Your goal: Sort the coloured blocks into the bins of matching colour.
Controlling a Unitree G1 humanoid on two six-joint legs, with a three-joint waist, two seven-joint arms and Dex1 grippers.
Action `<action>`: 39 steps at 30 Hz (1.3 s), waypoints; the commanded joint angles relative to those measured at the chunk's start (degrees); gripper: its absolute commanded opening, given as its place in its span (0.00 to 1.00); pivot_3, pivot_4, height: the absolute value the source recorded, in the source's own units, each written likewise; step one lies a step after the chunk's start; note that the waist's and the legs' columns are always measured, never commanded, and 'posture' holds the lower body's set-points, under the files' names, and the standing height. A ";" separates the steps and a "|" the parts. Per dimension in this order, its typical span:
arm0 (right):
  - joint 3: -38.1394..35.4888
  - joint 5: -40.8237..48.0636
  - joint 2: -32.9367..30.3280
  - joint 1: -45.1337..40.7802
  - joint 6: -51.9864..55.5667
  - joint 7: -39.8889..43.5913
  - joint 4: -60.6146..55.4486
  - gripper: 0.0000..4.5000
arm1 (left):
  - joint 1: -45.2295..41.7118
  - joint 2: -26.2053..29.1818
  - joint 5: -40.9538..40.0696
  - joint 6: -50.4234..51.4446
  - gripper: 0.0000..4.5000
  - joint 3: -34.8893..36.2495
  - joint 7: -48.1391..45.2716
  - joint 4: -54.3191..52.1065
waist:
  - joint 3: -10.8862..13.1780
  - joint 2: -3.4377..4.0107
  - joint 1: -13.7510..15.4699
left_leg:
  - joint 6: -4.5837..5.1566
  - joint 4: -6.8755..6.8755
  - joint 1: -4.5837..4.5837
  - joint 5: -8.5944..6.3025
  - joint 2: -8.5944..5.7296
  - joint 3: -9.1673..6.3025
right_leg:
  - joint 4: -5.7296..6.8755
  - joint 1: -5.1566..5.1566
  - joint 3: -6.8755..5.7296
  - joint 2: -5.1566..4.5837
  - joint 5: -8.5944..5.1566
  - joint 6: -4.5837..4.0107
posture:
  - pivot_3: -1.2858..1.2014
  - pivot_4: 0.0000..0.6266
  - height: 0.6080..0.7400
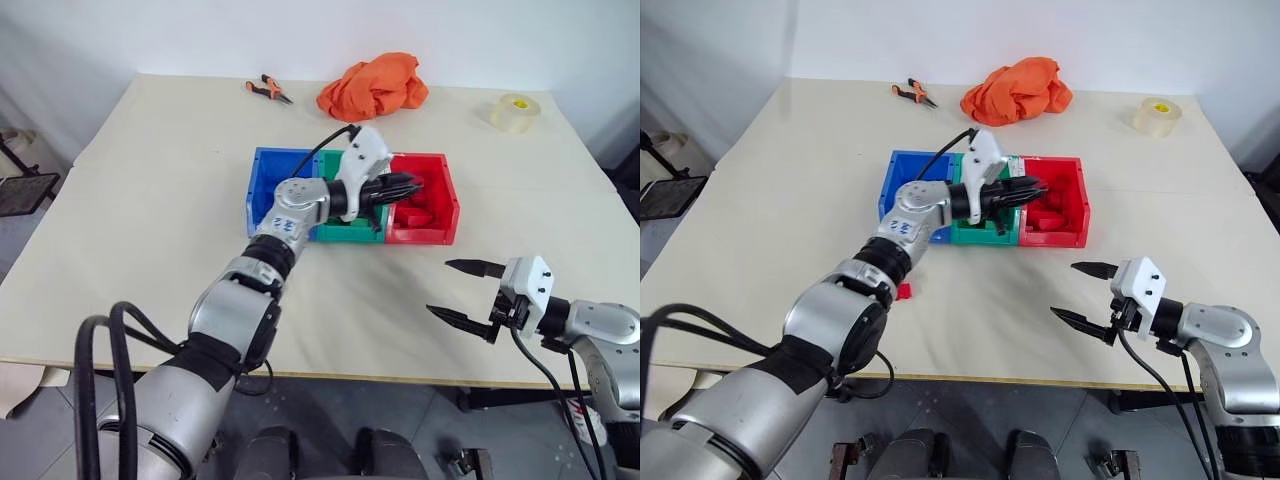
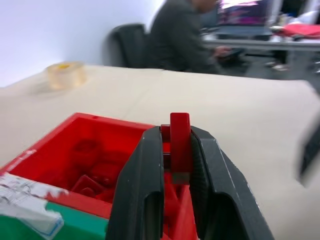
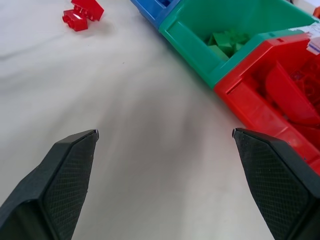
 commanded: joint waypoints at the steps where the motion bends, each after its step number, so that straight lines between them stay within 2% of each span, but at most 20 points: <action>1: -2.11 1.74 0.04 0.81 0.32 -1.62 -3.19 1.00 | -2.59 -1.20 1.36 -1.78 0.36 1.71 4.65 1.23 | 0.00 0.00 -0.10 | 0.01 0.00 0.01 0.00 -0.01 0.01 | -0.01 0.00 0.01 -0.01 0.00 0.01 | 0.52 0.24 1.00; 7: -1.63 2.04 -0.49 0.32 0.37 -2.05 -2.90 1.00 | -3.23 -1.57 3.64 -1.99 0.78 2.96 9.81 2.43 | 0.00 0.00 -0.19 | 0.00 -0.01 0.01 0.00 0.01 0.02 | -0.01 -0.02 0.01 0.01 0.00 0.01 | 0.52 0.24 1.00; 10: -1.13 1.93 -0.74 -1.16 0.02 -1.48 -1.50 1.00 | -2.78 -0.26 4.61 -3.02 0.99 3.11 9.32 2.03 | 0.00 0.00 -0.21 | 0.00 -0.01 0.02 0.00 0.01 0.01 | 0.00 -0.01 0.01 0.02 0.00 0.01 | 0.52 0.24 1.00; 18: 1.57 1.16 -0.51 -6.68 -1.08 1.27 3.43 1.00 | -1.18 5.63 3.80 -5.69 0.99 3.69 -2.53 -1.48 | -0.01 0.01 -0.36 | -0.01 0.01 0.01 0.01 0.01 0.04 | 0.04 -0.05 0.00 0.03 0.00 0.01 | 0.52 0.24 1.00; 24: 3.91 0.80 -0.33 -11.28 -2.05 3.80 7.55 1.00 | 4.11 15.45 2.55 -2.41 0.99 3.93 -14.65 -9.46 | -0.01 0.02 -0.57 | -0.02 0.03 0.04 0.02 0.03 0.04 | 0.13 -0.07 -0.01 0.05 0.00 0.01 | 0.52 0.24 1.00; 27: 5.36 0.57 -0.22 -14.22 -2.66 5.69 10.16 1.00 | 12.45 23.87 0.36 1.60 0.99 4.37 -22.44 -20.33 | -0.02 0.04 -1.23 | -0.04 0.01 0.04 0.03 0.06 0.10 | 0.22 -0.16 0.00 0.05 0.00 0.00 | 0.52 0.24 1.00; 30: 6.16 0.41 -0.24 -15.99 -2.97 7.03 11.93 1.00 | 20.09 29.35 -3.10 7.00 0.99 5.12 -27.12 -31.87 | -0.02 0.05 -1.79 | -0.06 0.02 0.04 0.04 0.11 0.05 | 0.34 -0.21 -0.03 0.06 0.00 -0.01 | 0.52 0.24 1.00; 35: 7.44 0.01 -0.14 -19.00 -3.62 9.38 15.11 1.00 | 35.36 38.52 -8.66 20.98 0.99 7.64 -28.59 -52.37 | -0.02 0.05 -1.66 | -0.05 0.09 0.03 0.04 0.07 -0.14 | 0.38 -0.12 0.01 0.00 0.00 -0.01 | 0.52 0.24 1.00; 39: 8.04 0.14 -0.32 -20.31 -3.52 11.09 16.64 1.00 | 47.24 44.30 -11.66 28.23 0.99 10.59 -27.28 -63.21 | -0.02 0.05 -1.79 | -0.05 0.08 0.09 0.04 0.07 -0.29 | 0.36 0.01 0.01 -0.02 0.00 -0.02 | 0.52 0.24 1.00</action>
